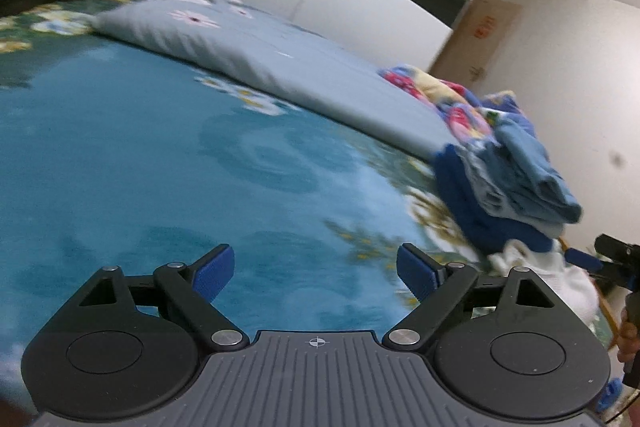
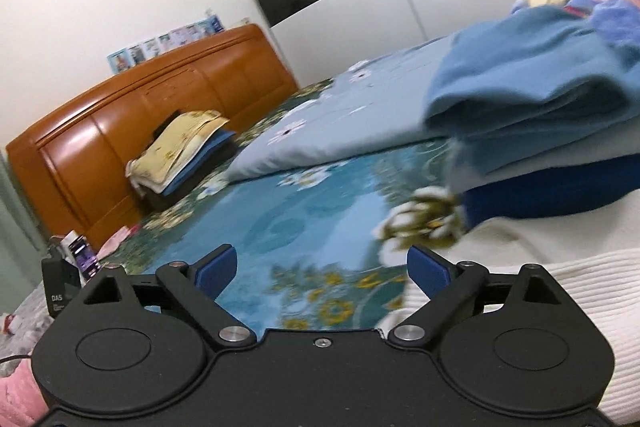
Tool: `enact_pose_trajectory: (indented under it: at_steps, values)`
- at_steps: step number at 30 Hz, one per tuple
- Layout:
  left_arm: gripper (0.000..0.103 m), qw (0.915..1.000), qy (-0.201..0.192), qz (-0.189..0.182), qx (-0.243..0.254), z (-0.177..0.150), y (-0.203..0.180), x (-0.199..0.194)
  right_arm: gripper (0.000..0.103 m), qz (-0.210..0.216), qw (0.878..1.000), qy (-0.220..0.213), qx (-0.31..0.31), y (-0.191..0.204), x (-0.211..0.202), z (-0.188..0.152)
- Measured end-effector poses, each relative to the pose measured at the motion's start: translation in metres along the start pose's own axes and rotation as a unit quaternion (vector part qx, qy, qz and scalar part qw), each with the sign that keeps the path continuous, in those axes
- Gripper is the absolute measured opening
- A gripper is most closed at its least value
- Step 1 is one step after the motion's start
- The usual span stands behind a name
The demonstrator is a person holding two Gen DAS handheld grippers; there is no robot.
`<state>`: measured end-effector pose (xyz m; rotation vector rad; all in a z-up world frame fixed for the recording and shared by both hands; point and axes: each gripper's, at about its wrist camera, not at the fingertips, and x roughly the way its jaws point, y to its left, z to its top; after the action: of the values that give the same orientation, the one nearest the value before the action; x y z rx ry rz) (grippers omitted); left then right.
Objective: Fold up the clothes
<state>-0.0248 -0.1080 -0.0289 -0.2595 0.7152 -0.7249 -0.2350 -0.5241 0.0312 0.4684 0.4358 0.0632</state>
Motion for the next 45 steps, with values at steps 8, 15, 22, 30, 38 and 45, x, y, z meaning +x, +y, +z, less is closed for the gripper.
enact_pose_trajectory:
  at_steps: [8, 15, 22, 30, 38, 45]
  values:
    - [0.09, 0.9981, -0.027, 0.046, -0.03, 0.004, 0.042, -0.035, 0.102, 0.038, 0.999, 0.025, -0.011, 0.037, 0.046, -0.013]
    - [0.103, 0.9951, -0.046, 0.071, -0.051, 0.009, 0.065, -0.057, 0.102, 0.078, 0.996, 0.044, -0.009, 0.065, 0.087, -0.02]
    - [0.103, 0.9912, -0.054, 0.103, -0.064, 0.011, 0.085, -0.072, 0.102, 0.094, 0.992, 0.074, -0.047, 0.103, 0.128, -0.029]
    - [0.103, 0.9867, -0.047, 0.148, -0.047, 0.011, 0.095, -0.078, 0.102, 0.121, 0.985, 0.102, -0.064, 0.139, 0.169, -0.048]
    - [0.103, 0.9837, -0.034, 0.171, -0.046, 0.008, 0.111, -0.08, 0.102, 0.137, 0.979, 0.125, -0.083, 0.166, 0.195, -0.064]
    - [0.103, 0.9819, -0.022, 0.186, -0.03, 0.005, 0.123, -0.083, 0.102, 0.136, 0.978, 0.13, -0.087, 0.184, 0.211, -0.073]
